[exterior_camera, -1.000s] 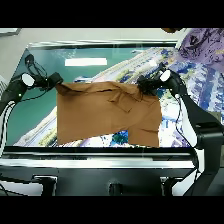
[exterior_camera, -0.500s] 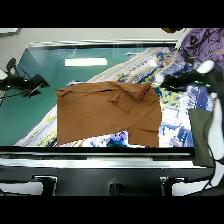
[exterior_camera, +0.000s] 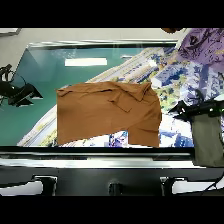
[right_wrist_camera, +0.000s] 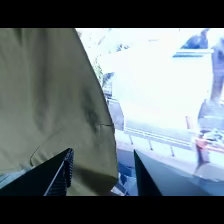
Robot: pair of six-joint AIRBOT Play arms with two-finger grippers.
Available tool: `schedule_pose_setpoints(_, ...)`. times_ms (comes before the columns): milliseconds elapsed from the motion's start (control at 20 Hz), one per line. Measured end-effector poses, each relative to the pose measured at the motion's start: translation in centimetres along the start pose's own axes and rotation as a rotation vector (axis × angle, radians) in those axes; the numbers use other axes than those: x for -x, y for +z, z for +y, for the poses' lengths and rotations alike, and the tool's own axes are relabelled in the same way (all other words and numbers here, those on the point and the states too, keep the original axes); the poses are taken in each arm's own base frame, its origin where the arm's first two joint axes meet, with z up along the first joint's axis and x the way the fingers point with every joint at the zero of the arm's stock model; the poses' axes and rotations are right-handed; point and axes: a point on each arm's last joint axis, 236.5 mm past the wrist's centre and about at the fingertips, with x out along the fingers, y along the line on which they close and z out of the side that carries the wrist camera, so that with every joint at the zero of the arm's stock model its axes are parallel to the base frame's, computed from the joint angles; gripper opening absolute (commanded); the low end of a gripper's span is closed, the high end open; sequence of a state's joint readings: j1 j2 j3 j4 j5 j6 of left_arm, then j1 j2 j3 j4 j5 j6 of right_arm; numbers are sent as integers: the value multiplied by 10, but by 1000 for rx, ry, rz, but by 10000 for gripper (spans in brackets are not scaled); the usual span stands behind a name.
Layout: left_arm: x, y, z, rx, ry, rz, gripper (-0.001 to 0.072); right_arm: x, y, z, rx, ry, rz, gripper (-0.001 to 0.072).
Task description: Fold the clothes and pants, and hang the long-sleeved shirts on hangers.
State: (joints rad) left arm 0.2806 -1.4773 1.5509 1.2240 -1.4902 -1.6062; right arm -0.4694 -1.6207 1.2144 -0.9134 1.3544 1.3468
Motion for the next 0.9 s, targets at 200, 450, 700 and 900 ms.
schedule_pose_setpoints(200,2,-3,2,-5,4,6,635,-25,-7,-2,-29,114,52,457)
schedule_pose_setpoints(450,2,0,1,11,3,-7,635,-39,-13,-6,-25,160,82,457)
schedule_pose_setpoints(700,3,6,1,58,1,-32,636,-51,-25,-8,-35,195,109,410)
schedule_pose_setpoints(900,6,10,5,110,0,-52,636,-57,-25,-13,-38,189,96,378)
